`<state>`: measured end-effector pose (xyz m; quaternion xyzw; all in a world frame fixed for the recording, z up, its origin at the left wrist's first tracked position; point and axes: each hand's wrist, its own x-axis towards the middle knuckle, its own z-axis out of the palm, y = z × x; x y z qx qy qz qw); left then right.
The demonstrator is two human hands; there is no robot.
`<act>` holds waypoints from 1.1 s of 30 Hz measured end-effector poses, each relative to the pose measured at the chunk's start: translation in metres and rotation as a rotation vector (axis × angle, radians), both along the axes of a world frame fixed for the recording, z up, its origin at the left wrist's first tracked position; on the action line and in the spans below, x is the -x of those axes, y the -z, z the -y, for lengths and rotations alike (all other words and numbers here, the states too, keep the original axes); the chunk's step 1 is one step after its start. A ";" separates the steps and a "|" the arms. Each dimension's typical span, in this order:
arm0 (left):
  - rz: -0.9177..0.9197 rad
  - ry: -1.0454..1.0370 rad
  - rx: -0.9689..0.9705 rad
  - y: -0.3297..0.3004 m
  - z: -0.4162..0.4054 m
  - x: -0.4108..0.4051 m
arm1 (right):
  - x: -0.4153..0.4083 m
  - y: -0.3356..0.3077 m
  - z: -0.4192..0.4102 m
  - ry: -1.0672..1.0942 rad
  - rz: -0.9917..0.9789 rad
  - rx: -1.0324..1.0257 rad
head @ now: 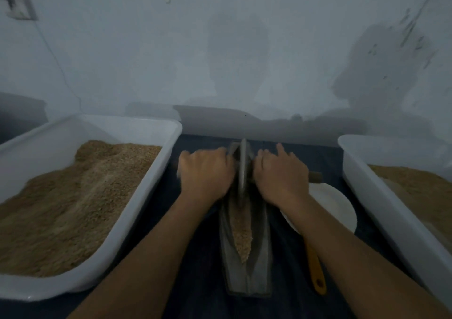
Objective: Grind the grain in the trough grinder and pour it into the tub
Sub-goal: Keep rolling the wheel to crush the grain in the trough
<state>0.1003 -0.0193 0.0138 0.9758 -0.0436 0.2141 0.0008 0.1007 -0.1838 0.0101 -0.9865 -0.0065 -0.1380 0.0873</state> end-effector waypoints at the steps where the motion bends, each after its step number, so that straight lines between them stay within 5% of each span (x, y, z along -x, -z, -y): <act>1: 0.042 0.022 0.024 0.007 -0.004 0.017 | 0.018 0.004 0.001 -0.038 0.025 0.003; 7: 0.190 0.181 0.275 0.025 -0.016 0.062 | 0.067 0.001 0.001 -0.150 0.098 -0.023; 16: -0.179 -0.014 0.126 -0.018 0.014 -0.041 | -0.028 -0.023 -0.007 0.099 -0.070 -0.066; 22: -0.112 0.101 0.229 0.017 -0.020 0.054 | 0.060 -0.001 -0.007 -0.152 0.141 0.107; 26: -0.118 0.096 0.251 0.024 -0.022 0.076 | 0.073 -0.004 0.001 -0.228 0.077 0.121; 33: -0.193 -0.026 0.205 -0.010 -0.001 -0.030 | -0.030 -0.022 -0.009 0.037 0.000 0.012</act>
